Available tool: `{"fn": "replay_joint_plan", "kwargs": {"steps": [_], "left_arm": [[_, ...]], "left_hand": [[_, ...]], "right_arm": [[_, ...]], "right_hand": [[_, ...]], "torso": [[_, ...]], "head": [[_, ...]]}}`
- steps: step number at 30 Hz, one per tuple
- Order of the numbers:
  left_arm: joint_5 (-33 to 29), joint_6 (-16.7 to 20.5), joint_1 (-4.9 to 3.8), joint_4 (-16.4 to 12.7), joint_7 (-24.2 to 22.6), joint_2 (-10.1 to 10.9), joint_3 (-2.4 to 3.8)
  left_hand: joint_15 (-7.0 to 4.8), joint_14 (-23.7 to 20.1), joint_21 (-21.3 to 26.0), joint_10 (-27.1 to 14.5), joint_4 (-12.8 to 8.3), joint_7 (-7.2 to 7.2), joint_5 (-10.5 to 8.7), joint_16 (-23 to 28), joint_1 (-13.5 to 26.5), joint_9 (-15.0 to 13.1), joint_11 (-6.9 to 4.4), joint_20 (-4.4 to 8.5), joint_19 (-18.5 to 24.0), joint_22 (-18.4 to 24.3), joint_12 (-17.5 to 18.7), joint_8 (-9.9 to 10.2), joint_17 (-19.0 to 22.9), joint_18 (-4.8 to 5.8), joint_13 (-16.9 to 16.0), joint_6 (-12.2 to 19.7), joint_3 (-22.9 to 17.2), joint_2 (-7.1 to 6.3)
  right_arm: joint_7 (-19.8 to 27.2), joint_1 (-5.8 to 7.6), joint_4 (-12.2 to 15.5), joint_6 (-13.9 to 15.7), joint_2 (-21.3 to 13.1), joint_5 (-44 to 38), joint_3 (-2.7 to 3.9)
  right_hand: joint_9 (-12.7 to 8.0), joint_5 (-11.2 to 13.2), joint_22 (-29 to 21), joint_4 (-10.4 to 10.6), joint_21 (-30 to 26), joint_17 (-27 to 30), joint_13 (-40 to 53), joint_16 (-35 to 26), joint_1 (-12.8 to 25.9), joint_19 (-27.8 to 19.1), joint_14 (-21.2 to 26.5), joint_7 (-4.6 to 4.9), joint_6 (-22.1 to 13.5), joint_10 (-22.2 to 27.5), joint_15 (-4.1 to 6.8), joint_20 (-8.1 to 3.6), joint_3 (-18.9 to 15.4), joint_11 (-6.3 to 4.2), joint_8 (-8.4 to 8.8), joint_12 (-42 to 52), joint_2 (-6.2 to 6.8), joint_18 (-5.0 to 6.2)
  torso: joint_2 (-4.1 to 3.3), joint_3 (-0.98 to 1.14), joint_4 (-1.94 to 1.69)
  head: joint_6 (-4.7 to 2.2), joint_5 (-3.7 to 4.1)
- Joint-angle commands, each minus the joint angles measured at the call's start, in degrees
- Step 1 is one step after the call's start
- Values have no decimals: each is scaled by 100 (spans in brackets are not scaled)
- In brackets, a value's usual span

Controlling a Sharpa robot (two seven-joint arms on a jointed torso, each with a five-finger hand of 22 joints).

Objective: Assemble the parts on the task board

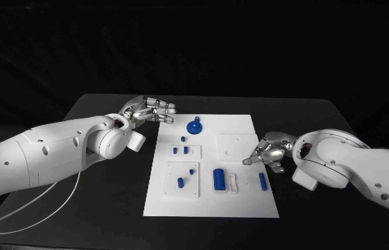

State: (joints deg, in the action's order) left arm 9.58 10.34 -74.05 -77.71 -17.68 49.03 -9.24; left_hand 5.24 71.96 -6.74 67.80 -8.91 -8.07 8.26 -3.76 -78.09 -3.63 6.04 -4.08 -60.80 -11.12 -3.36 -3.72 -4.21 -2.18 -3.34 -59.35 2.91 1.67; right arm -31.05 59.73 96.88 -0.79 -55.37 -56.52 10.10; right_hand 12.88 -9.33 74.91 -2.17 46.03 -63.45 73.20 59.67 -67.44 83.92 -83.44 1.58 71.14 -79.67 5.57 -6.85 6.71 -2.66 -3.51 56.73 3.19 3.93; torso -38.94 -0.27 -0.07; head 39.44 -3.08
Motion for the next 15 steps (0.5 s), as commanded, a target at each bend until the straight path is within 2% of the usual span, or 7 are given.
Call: {"fn": "replay_joint_plan", "kwargs": {"steps": [1, 4, 6, 12, 15], "left_arm": [[-97, 90, 1, -12, -175, -12, 4], [-103, 102, 1, -8, -187, -15, 4], [-104, 102, 1, -2, -190, -22, 4], [-107, 89, 1, 8, -189, -51, 3], [-107, 81, 2, 8, -186, -59, 2]], "left_hand": [[-25, -19, -18, 33, 24, 24, 9, 17, 34, -1, 1, 0, 19, 8, -9, -2, 0, 24, 3, -19, -11, -2], [-27, -14, -21, 37, 16, 26, 10, 18, 35, -1, 0, 4, 17, 9, -8, 1, 0, 28, 3, -26, -12, -1], [-27, -14, -21, 37, 16, 26, 10, 18, 35, -1, 0, 4, 17, 9, -8, 1, 0, 28, 3, -26, -12, -1], [-26, -17, -22, 26, 8, 24, 7, 18, 38, 0, 3, 5, 21, 12, -8, 2, 2, 32, 3, -20, -10, -4], [-26, -17, -22, 26, 8, 24, 7, 18, 38, 0, 3, 5, 21, 12, -8, 2, 2, 32, 3, -20, -10, -4]], "right_arm": [[38, 3, -73, -368, -105, 44, 19], [-136, 7, -108, -521, -219, -25, 34], [-248, 8, -109, -611, -274, -67, 37], [-617, 8, -55, -879, -424, -294, 28], [-710, 6, -24, -962, -456, -370, 12]], "right_hand": [[179, -21, 538, -102, 24, -7, 0, -4, -42, 315, -7, -15, 24, 3, 30, -33, -11, -35, -17, -6, -15, -90], [359, -24, 539, -143, 24, -9, -4, -6, -17, 314, -11, -24, 3, 8, 27, -31, -23, -38, -17, -22, -41, -97], [408, 6, 536, -139, 17, -13, -11, -3, 7, 313, -9, -16, -22, 14, 27, -32, -29, -33, -12, -37, -36, -96], [437, 36, 540, -76, 25, -23, -20, 8, 57, 310, -12, -15, -30, 18, 18, -22, -17, -30, -14, -50, -20, -98], [442, 58, 540, -45, 24, -27, -31, 12, 91, 309, -12, -14, -28, 26, 17, -20, -23, -28, -13, -69, -14, -98]], "torso": [[-4, 2, 0], [-4, 5, 5], [1, 6, 13], [5, 0, 28], [5, -4, 25]], "head": [[-3, 78], [-9, 93], [-15, 97], [-20, 103], [-22, 113]]}}
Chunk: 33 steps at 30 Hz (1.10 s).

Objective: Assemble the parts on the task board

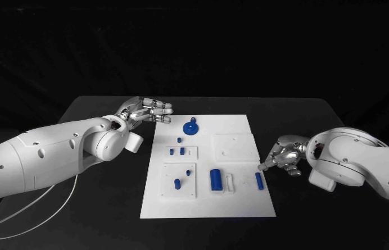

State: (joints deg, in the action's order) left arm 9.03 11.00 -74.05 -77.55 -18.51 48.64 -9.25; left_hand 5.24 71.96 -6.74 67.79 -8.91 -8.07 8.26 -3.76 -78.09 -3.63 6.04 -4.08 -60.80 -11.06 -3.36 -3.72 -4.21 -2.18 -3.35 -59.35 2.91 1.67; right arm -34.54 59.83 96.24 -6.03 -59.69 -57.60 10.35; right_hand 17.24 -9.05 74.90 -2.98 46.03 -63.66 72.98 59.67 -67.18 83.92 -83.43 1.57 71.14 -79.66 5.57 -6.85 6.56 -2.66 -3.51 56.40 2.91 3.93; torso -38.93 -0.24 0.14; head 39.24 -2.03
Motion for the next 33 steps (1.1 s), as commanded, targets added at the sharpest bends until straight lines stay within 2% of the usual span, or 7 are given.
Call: {"fn": "replay_joint_plan", "kwargs": {"steps": [1, 3, 5, 12, 15, 24, 33], "left_arm": [[-52, 13, 2, -9, -102, -22, 2], [-52, 6, 2, -11, -103, -27, 1], [-52, 1, 3, -13, -106, -30, -1], [-52, -7, 4, -29, -113, -26, -4], [-52, -12, 4, -35, -111, -20, -6], [-52, -37, 5, -47, -93, -3, -9], [-52, -63, 5, -54, -68, 10, -10]], "left_hand": [[-26, -17, -22, 26, 8, 24, 7, 18, 38, 0, 2, 5, 21, 5, -8, 2, 2, 32, 3, -20, -10, -4], [-26, -17, -22, 26, 8, 24, 7, 18, 38, 0, 2, 5, 21, 5, -8, 2, 2, 32, 3, -20, -10, -4], [-24, -19, -24, 27, 9, 23, -4, 17, 52, 0, 3, 4, 25, 9, -9, 3, 2, 35, 2, -20, -1, -7], [-21, -21, -24, 27, 22, 22, -21, 18, 74, -1, 5, 2, 26, 12, -9, 1, 1, 36, 2, -18, 19, -20], [-21, -20, -24, 27, 33, 23, -28, 17, 77, -1, 5, 1, 26, 16, -10, 2, 0, 36, 2, -17, 30, -19], [-19, -23, -23, 23, 47, 20, -37, 18, 76, 0, 7, -1, 27, 21, -9, 2, 0, 36, 2, -11, 45, -21], [-17, -25, -22, 17, 66, 17, -48, 17, 69, -1, 9, -4, 28, 30, -10, 2, -1, 35, 1, -2, 64, -22]], "right_arm": [[-402, -5, 58, -461, -33, -291, -24], [-484, -11, 110, -477, -46, -391, -59], [-530, -21, 146, -469, -48, -492, -83], [-596, -46, 212, -451, -38, -672, -153], [-608, -58, 241, -430, -25, -705, -184], [-610, -108, 323, -251, 64, -780, -232], [-616, -147, 327, -181, 185, -1100, -306]], "right_hand": [[10, 66, 541, 60, 26, -13, -16, 19, 82, 310, -15, -14, -29, 31, 15, -19, -6, -29, -14, -49, 13, -98], [19, 114, 547, 149, 50, -27, -27, 34, 150, 316, -15, -12, -37, 37, 16, -21, -9, -26, -13, -64, 13, -95], [62, 134, 546, 267, 59, -36, -25, 38, 128, 312, -15, -7, -34, 30, 12, -15, 40, -26, -15, -46, 75, -95], [72, 155, 546, 319, 63, -38, -28, 39, 144, 310, -15, -10, -30, 29, 12, -15, 49, -25, -15, -45, 103, -95], [84, 198, 546, 419, 67, -35, -35, 34, 179, 308, -14, -11, -21, 27, 10, -14, 53, -25, -14, -48, 140, -96], [112, 306, 544, 682, 64, -37, -46, 36, 160, 308, -17, -3, -16, 27, 8, -11, 99, -20, -14, -52, 283, -93], [114, 311, 542, 675, 55, -28, -63, 23, 106, 306, -13, -3, -18, 35, 8, -10, 111, -20, -14, -77, 305, -93]], "torso": [[4, -8, 3], [4, -11, 5], [3, -11, 5], [1, -14, -7], [1, -13, -6], [-3, -8, -5], [-4, -11, -3]], "head": [[-10, 2], [-6, 4], [-8, 10], [-1, 28], [1, 23], [16, 8], [37, -5]]}}
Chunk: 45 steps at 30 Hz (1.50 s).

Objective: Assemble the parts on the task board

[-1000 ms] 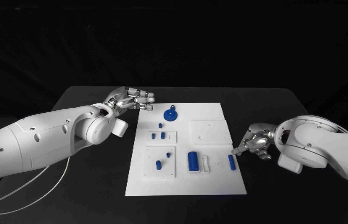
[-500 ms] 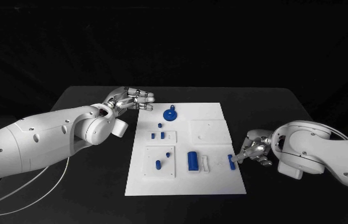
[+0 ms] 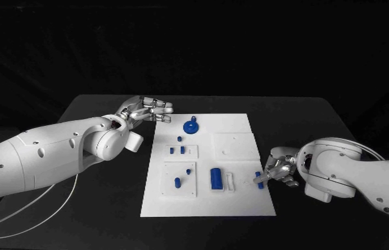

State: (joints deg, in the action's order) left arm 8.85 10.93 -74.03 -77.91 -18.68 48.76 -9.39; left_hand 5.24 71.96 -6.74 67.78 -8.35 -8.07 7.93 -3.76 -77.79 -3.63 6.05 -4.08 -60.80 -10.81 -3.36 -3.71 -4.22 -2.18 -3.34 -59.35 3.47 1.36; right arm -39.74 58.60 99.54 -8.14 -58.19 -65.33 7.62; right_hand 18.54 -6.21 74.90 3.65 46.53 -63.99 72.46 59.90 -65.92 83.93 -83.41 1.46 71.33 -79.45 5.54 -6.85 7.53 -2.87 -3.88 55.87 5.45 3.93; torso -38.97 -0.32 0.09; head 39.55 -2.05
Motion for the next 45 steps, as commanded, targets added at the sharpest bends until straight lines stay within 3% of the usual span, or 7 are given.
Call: {"fn": "replay_joint_plan", "kwargs": {"steps": [1, 7, 11, 16, 25, 35, 45], "left_arm": [[-35, -58, 3, -18, -48, -2, 3], [-35, -77, 3, -21, -24, 3, 3], [-35, -93, 3, -22, -13, 9, 2], [-35, -117, 3, -26, -8, 10, 2], [-35, -137, 2, -30, 5, 16, 0], [-35, -149, 2, -35, 16, 24, -2], [-35, -160, 2, -43, 23, 31, -3]], "left_hand": [[-17, -26, -22, 17, 10, 17, -15, 17, 39, -1, 9, -4, 27, 5, -10, 2, -1, 35, 1, -2, 8, 9], [-16, -27, -21, 9, 22, 16, -20, 18, 31, -1, 12, -5, 28, 11, -9, 2, -1, 35, 2, 4, 18, 8], [-14, -28, -21, 8, 43, 12, -27, 18, 35, -1, 13, -6, 28, 16, -11, 2, -2, 34, 1, 17, 26, 16], [-14, -28, -21, 8, 43, 12, -27, 18, 35, -1, 13, -6, 28, 16, -11, 2, -2, 34, 1, 17, 26, 16], [-13, -31, -19, 2, 61, 9, -31, 18, 16, 0, 15, -7, 28, 27, -11, 4, -2, 35, 1, 30, 34, 16], [-13, -31, -19, 2, 61, 9, -31, 18, 16, 0, 15, -7, 28, 27, -11, 4, -2, 35, 1, 30, 34, 16], [-15, -29, -19, -1, 67, 9, -25, 17, -4, -1, 15, -7, 28, 35, -10, 2, -2, 35, 1, 29, 35, 18]], "right_arm": [[-97, -27, -7, 31, 53, -398, -47], [-102, -36, -40, 27, 156, -877, -142], [-102, -39, -69, 41, 224, -1144, -202], [-106, -49, -106, 86, 328, -1310, -265], [-98, -72, -139, 262, 415, -1360, -303], [170, -76, -105, 671, 418, -751, -308], [1008, -76, -15, 1093, 417, 111, -308]], "right_hand": [[-16, 24, 543, 1, 10, 9, -13, -5, -37, 306, -14, 8, -38, 15, 11, -10, 21, 0, 24, -26, 55, -94], [-93, 100, 536, -142, -30, 31, -56, -42, -199, 298, -11, 30, -94, 55, 10, -9, 395, 11, 27, -95, 167, -94], [-779, 242, 532, -446, -74, 44, -92, -66, -277, 294, -4, 208, -455, 112, -49, 50, 1186, 102, 30, -141, 349, -45], [-1255, 50, 535, -1160, -86, 53, -117, -83, -399, 291, -2, 257, -475, 161, -74, 72, 1579, 131, 28, -152, 142, -29], [-1462, -726, 540, -1820, -79, 68, -133, -106, -251, 285, 10, 340, -525, 203, -81, 80, 2243, 133, 29, -149, -9, -5], [-1462, -1281, 539, -1943, -44, 80, -147, -122, -51, 272, 16, 329, -466, 202, -61, 66, 2605, 117, 29, -135, -7, 1], [-1460, -1323, 528, -1917, -74, 119, -177, -174, -90, 254, 20, 269, -225, 195, -38, 48, 2429, 92, 26, -162, -99, 0]], "torso": [[1, -3, 1], [5, -3, -2], [4, -3, 0], [0, -4, 0], [6, -5, 3], [3, -2, 0], [2, 2, 5]], "head": [[9, -1], [20, -10], [25, -15], [33, -17], [35, -30], [51, -54], [64, -55]]}}
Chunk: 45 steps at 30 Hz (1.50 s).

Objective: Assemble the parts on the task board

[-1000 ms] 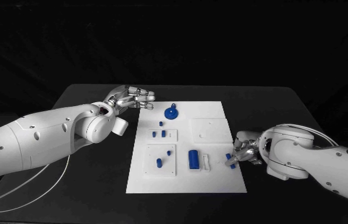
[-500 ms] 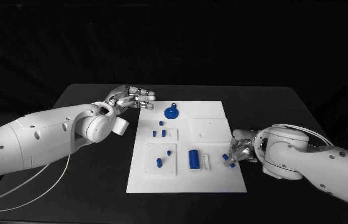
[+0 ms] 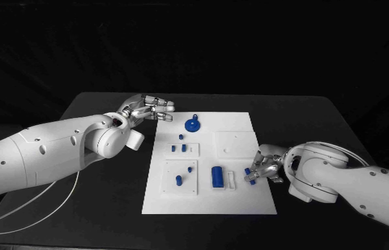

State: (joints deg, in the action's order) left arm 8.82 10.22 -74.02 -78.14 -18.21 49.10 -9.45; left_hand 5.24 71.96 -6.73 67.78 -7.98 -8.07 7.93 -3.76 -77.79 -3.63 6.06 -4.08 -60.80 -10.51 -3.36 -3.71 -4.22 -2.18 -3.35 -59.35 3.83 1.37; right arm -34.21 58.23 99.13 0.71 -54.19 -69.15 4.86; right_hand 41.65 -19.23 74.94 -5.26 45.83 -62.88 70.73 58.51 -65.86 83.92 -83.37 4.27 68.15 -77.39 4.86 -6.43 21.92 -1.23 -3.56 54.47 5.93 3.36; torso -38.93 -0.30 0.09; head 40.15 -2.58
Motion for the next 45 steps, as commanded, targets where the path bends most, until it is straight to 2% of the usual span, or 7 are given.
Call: {"fn": "replay_joint_plan", "kwargs": {"steps": [1, 14, 27, 35, 36, 41, 45], "left_arm": [[-31, -91, 2, -21, -23, -2, 3], [-27, -110, 2, -24, -12, 0, 2], [-24, -119, 2, -27, -4, 6, 1], [-22, -127, 2, -28, 4, 10, 1], [-22, -128, 2, -28, 5, 11, 1], [-20, -137, 2, -29, 12, 13, 1], [-18, -145, 2, -32, 20, 15, 1]], "left_hand": [[-15, -29, -20, -1, 30, 9, -25, 17, -3, -1, 15, -7, 28, 5, -10, 1, -2, 35, 1, 29, -2, 18], [-15, -29, -20, -1, 30, 9, -25, 17, -3, -1, 15, -7, 28, 5, -10, 1, -2, 35, 1, 29, -2, 18], [-15, -29, -20, -1, 30, 9, -25, 17, -3, -1, 15, -7, 28, 5, -10, 1, -2, 35, 1, 29, -2, 18], [-10, -38, -23, -19, 40, 8, -22, 19, -16, -1, 21, -9, 32, 26, -9, 2, -1, 36, 2, 30, 6, 11], [-10, -38, -23, -19, 40, 8, -22, 19, -16, -1, 21, -9, 32, 26, -9, 2, -1, 36, 2, 30, 6, 11], [-10, -38, -23, -19, 40, 8, -22, 19, -16, -1, 21, -9, 32, 26, -9, 2, -1, 36, 2, 30, 6, 11], [-8, -43, -22, -27, 43, 7, -25, 18, -15, 0, 23, -11, 36, 30, -10, 2, -1, 36, 1, 32, 8, 8]], "right_arm": [[486, -39, 35, 237, 17, 523, -31], [657, -39, 151, 477, 38, 814, -31], [453, -39, 169, 291, 76, 899, -31], [266, -39, 216, -30, 107, 909, -31], [232, -39, 224, -81, 110, 910, -31], [40, -39, 232, -222, 119, 903, -31], [-106, -39, 225, -270, 123, 851, -31]], "right_hand": [[-3771, -27, 525, -1023, 0, 7, -6, -33, -93, 255, 15, -15, 106, -11, 31, 4, 981, -73, -7, -26, -150, 55], [-3770, -95, 522, -1017, -16, 16, -13, -49, -84, 259, 16, -40, 190, -20, 43, -10, 886, -86, -8, -32, -156, 47], [-3767, -118, 516, -927, -54, 20, -23, -61, -59, 266, 13, -71, 248, -19, 49, -16, 591, -102, -7, -54, -190, 35], [-3770, 75, 511, -521, -92, 10, -42, -54, -26, 281, 3, -151, 276, -19, 60, -27, -149, -122, -6, -84, -184, 12], [-3770, 97, 511, -420, -104, 6, -48, -54, -53, 285, 3, -156, 281, -21, 60, -27, -244, -129, -8, -92, -175, 6], [-3772, 182, 516, -162, -108, -4, -56, -46, -16, 293, -2, -178, 280, -30, 63, -31, -395, -133, -6, -97, -119, -2], [-3772, 383, 518, 49, -107, -9, -62, -45, 29, 299, -3, -191, 295, -42, 63, -32, -444, -133, -5, -99, -43, -7]], "torso": [[-2, -1, 5], [1, -5, 2], [1, -6, 3], [0, -7, 3], [1, -8, 2], [0, -7, 0], [1, -6, -1]], "head": [[3, -1], [2, 1], [19, -8], [36, -17], [39, -18], [47, -17], [53, -20]]}}
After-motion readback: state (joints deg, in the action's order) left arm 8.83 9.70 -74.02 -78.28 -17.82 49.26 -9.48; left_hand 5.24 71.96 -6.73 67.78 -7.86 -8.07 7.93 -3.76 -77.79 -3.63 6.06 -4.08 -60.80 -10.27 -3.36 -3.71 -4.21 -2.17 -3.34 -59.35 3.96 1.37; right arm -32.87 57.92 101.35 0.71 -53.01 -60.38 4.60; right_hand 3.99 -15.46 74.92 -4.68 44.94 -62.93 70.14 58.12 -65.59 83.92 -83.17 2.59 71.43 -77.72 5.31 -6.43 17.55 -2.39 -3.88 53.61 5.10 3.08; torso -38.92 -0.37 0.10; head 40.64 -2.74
